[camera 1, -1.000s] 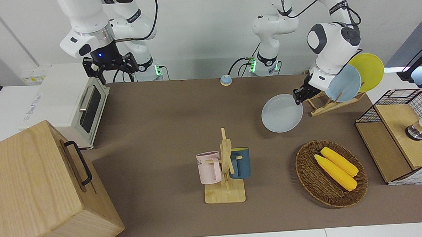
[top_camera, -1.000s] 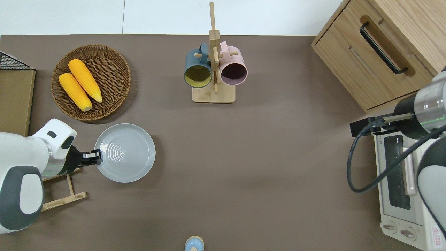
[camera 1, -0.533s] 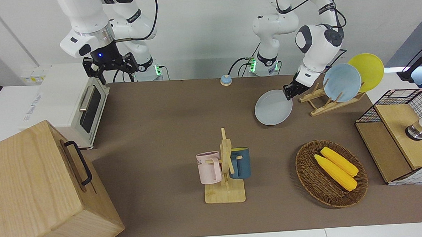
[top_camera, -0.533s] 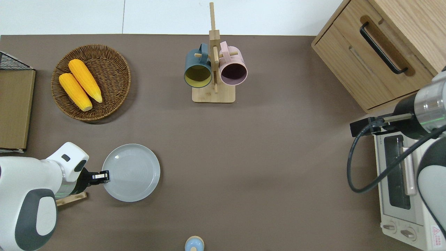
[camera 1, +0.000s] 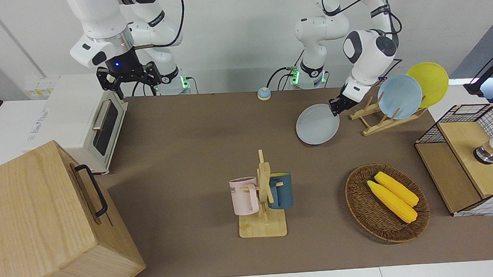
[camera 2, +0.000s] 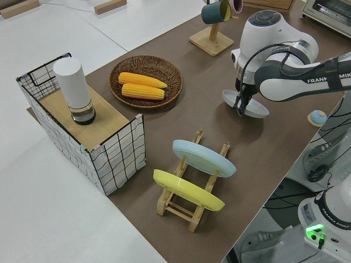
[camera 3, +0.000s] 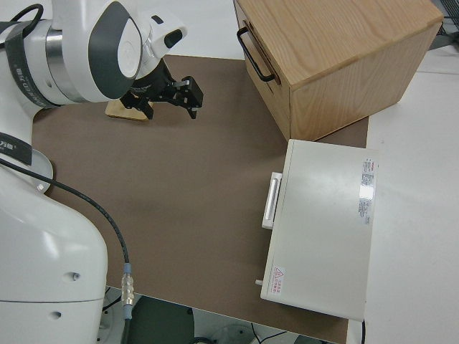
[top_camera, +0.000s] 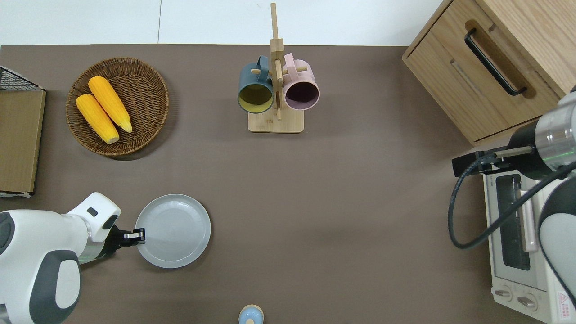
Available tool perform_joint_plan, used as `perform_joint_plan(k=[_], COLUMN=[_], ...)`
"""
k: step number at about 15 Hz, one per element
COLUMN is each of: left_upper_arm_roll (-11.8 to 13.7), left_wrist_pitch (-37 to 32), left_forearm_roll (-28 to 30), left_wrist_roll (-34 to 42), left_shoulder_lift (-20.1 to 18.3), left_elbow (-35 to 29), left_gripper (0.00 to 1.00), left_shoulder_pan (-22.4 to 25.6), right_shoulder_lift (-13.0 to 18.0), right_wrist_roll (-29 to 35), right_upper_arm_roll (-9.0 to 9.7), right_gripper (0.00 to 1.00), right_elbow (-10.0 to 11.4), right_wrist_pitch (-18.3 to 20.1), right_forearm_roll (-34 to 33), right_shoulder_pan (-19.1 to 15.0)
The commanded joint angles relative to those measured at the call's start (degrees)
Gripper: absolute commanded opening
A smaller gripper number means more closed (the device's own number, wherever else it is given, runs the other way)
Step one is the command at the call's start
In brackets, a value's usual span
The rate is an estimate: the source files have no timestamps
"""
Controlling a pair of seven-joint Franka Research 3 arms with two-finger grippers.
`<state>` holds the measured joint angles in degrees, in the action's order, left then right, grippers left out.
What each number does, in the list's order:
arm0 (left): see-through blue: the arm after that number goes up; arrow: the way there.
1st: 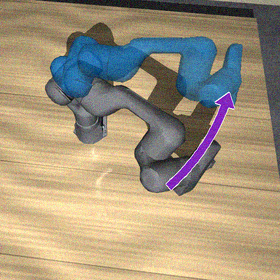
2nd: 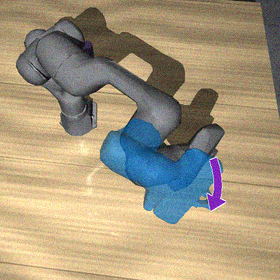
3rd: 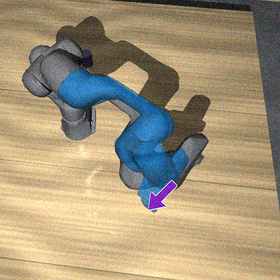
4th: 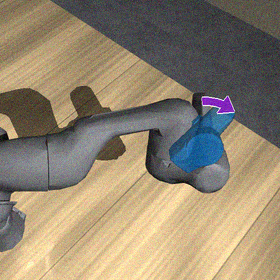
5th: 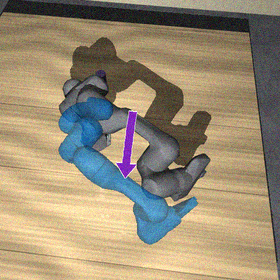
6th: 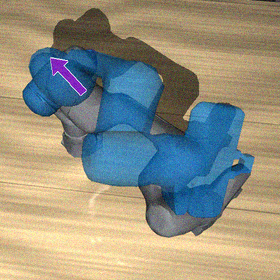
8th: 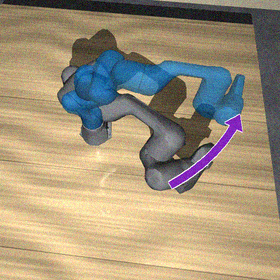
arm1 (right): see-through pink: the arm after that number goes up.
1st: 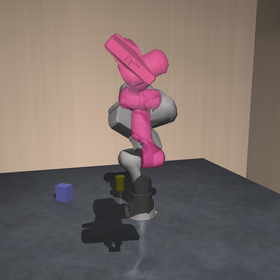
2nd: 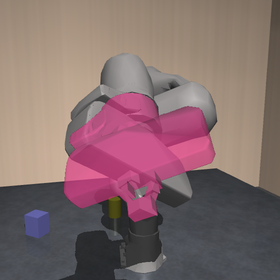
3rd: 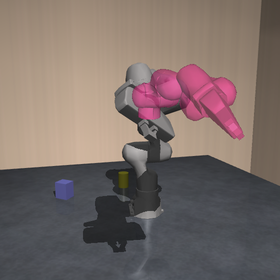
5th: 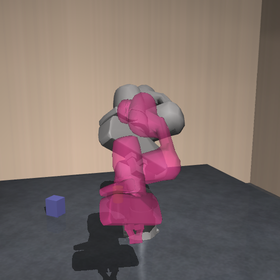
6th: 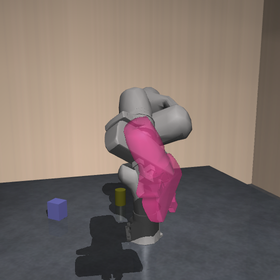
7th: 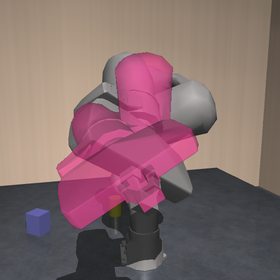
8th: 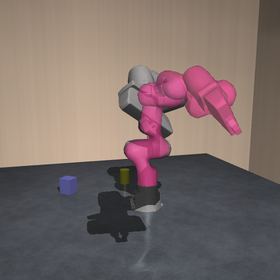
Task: Pick gray plate from low plate rack and place it on table with left arm
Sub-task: 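Lower the plate flat on the table and open the left gripper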
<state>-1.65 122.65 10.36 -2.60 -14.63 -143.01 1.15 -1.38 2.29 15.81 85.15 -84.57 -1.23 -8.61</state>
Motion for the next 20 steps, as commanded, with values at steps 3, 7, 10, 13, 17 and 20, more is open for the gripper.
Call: perform_joint_plan(k=[3,7,10,13,17,20], left_upper_arm_roll=[-0.63,-0.63,-0.63,-0.54,-0.20,0.33], left_wrist_pitch=[1.19,1.10,0.23,-0.04,-3.45,-6.10], left_forearm_roll=[0.80,0.36,-2.88,-5.17,-5.53,-5.62], left_wrist_roll=[-0.12,0.06,0.15,-2.93,-7.59,-7.41], left_shoulder_lift=[-1.71,-1.71,-0.23,0.57,2.06,2.94], left_elbow=[-1.93,-1.49,2.54,8.25,14.58,18.89], left_gripper=[0.77,0.88,0.99,0.99,0.99,0.99], left_shoulder_pan=[0.69,0.78,0.96,1.04,0.87,0.78], right_shoulder_lift=[0.07,0.07,0.07,0.15,0.15,0.15], right_wrist_roll=[0.70,0.70,0.70,0.70,0.70,0.70], right_upper_arm_roll=[0.98,0.98,0.98,0.98,0.98,0.98], right_gripper=[0.983,0.983,0.983,0.983,0.983,0.983], right_elbow=[-0.51,-0.51,-0.51,-0.51,-0.51,-0.51], right_wrist_pitch=[0.81,0.81,0.81,0.81,0.81,0.81], right_forearm_roll=[-0.09,-0.09,-0.09,-0.09,-0.09,-0.09], right_shoulder_pan=[-1.06,-1.06,-1.06,-1.06,-1.06,-1.06])
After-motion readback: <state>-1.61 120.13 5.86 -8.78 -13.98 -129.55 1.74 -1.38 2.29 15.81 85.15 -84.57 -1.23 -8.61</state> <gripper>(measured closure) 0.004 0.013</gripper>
